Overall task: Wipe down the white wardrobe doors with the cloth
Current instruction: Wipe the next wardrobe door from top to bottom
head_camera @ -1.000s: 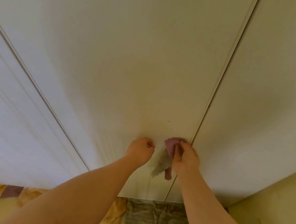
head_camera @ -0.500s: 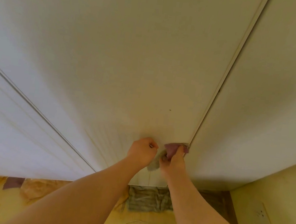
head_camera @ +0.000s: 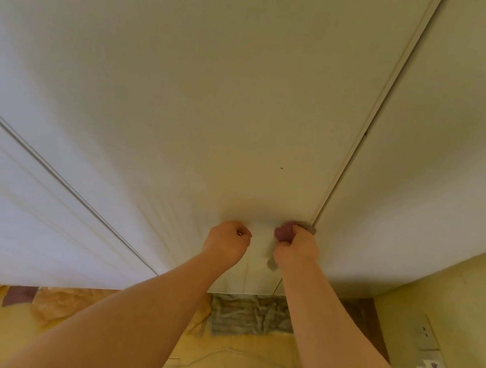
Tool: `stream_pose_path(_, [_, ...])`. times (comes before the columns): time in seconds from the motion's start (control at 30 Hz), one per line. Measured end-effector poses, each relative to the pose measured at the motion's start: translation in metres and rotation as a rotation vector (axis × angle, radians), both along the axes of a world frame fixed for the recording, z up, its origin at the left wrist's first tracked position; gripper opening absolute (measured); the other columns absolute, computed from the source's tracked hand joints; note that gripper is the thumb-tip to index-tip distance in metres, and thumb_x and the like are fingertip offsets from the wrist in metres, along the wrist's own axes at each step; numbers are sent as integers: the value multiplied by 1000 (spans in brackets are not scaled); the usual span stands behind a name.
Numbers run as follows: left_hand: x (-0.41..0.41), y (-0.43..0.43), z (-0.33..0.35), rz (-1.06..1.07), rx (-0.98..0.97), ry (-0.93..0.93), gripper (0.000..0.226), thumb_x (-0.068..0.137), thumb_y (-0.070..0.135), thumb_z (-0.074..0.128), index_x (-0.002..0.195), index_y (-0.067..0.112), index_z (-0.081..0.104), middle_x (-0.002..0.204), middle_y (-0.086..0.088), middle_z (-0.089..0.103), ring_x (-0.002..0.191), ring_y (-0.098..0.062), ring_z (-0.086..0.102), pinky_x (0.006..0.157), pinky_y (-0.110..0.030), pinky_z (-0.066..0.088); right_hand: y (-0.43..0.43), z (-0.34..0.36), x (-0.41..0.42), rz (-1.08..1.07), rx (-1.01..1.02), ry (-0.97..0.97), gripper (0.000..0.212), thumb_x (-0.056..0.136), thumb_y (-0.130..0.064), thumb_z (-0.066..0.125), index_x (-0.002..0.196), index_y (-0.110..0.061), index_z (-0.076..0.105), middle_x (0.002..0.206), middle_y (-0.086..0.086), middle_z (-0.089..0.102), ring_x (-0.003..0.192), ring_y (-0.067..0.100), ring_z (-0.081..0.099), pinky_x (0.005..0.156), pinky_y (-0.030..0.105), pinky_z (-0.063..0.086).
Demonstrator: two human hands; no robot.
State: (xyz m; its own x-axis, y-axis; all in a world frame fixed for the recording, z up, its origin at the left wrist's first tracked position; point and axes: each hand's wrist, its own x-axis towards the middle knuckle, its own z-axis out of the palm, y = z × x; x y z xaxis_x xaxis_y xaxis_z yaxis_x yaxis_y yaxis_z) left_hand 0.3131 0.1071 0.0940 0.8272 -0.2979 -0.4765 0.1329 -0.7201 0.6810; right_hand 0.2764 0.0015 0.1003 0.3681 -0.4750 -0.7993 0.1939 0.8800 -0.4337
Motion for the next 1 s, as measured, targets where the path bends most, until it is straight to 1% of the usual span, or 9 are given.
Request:
stream_pose_path(0.07, [3, 3, -1, 5, 14, 0, 18, 91, 13, 48, 98, 15, 65, 102, -9, 67, 94, -26, 64, 86, -35, 52, -1, 5, -4, -11, 10, -57, 34, 90, 11, 33, 66, -12, 40, 63, 2, 34, 42, 10, 35, 31, 12, 29])
stream_pose_path(0.3, [8, 3, 1, -10, 4, 0, 18, 93, 15, 46, 99, 15, 64, 101, -8, 66, 94, -26, 64, 87, -37, 53, -2, -17, -1, 385, -238, 327, 35, 91, -9, 46, 70, -36, 42, 75, -13, 50, 60, 0, 43, 56, 17, 40])
stream_pose_path(0.37, [8, 2, 0, -15, 3, 8, 17, 92, 16, 46, 95, 16, 62, 101, -9, 66, 95, -26, 64, 88, -36, 52, -1, -16, 2, 250, -155, 160, 33, 92, 2, 38, 66, -16, 46, 61, 1, 50, 49, 8, 45, 48, 10, 40])
stream_pose_path(0.47, [6, -3, 1, -34, -10, 23, 14, 91, 15, 47, 88, 18, 60, 103, -10, 67, 96, -26, 64, 88, -36, 52, -4, -8, -1, 178, -65, 136, 25, 92, 8, 39, 71, -2, 46, 68, 10, 44, 65, 17, 46, 67, 18, 47])
stream_pose_path(0.63, [12, 2, -1, -31, -7, 36, 16, 92, 16, 45, 93, 15, 61, 103, -10, 66, 96, -27, 64, 89, -38, 52, -26, -15, -7, -102, 152, 71, 22, 92, -3, 46, 75, -16, 50, 88, 4, 53, 83, 17, 49, 74, 20, 43])
stream_pose_path(0.67, [13, 5, -1, -27, -3, 33, 17, 93, 16, 44, 94, 14, 61, 103, -11, 67, 96, -27, 64, 88, -39, 52, -19, -15, -9, 49, 50, 184, 28, 92, -7, 47, 73, -27, 47, 91, 2, 55, 85, 17, 51, 77, 27, 49])
stream_pose_path(0.8, [17, 22, -6, -8, 20, 28, 19, 93, 16, 44, 97, 13, 62, 103, -10, 66, 96, -27, 63, 88, -38, 52, 10, -2, 5, 18, 3, 38, 33, 92, 9, 36, 67, -13, 38, 71, 13, 44, 60, 19, 42, 37, 16, 43])
stream_pose_path(0.93, [22, 35, -3, 0, 10, 5, 22, 93, 15, 45, 102, 10, 64, 103, -11, 66, 96, -27, 63, 89, -39, 51, 36, 3, 3, 159, -58, 98, 28, 89, 14, 39, 68, 0, 50, 66, 12, 45, 57, 20, 44, 53, 23, 50])
stream_pose_path(1.0, [23, 42, 0, 8, 5, 4, 20, 93, 15, 45, 101, 11, 64, 103, -10, 65, 96, -27, 63, 89, -38, 52, 30, 6, -7, 138, -143, 170, 18, 89, 12, 45, 84, 0, 58, 68, 11, 49, 55, 16, 47, 43, 15, 48])
